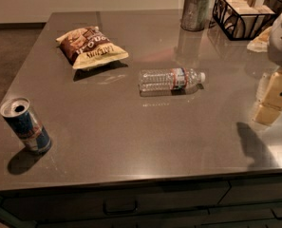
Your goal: Move water bottle near redbull can
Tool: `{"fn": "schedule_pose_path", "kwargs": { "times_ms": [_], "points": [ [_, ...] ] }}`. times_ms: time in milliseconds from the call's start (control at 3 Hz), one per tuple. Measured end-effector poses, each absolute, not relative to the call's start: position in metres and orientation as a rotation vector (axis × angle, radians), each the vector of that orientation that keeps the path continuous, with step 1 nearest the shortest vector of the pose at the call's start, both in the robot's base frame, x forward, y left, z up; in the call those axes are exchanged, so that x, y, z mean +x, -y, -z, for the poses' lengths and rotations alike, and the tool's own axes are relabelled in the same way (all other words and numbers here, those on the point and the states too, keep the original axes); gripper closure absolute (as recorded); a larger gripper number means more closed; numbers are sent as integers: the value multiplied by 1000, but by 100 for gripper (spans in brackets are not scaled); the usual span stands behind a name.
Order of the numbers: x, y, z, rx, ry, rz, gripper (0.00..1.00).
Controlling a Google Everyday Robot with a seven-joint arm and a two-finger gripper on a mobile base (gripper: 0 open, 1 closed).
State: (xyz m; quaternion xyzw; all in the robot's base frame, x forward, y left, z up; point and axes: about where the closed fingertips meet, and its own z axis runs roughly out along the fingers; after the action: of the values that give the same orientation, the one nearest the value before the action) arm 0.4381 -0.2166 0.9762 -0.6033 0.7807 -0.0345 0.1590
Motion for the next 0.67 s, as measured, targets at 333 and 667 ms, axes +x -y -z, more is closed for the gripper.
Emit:
{"fn": "schedule_pose_path", "kwargs": {
  "times_ms": [333,667],
  "points": [
    [438,217,-976,-1724,-2232,99,0],
    [467,210,-971,-1725,-2234,97,0]
  ]
}}
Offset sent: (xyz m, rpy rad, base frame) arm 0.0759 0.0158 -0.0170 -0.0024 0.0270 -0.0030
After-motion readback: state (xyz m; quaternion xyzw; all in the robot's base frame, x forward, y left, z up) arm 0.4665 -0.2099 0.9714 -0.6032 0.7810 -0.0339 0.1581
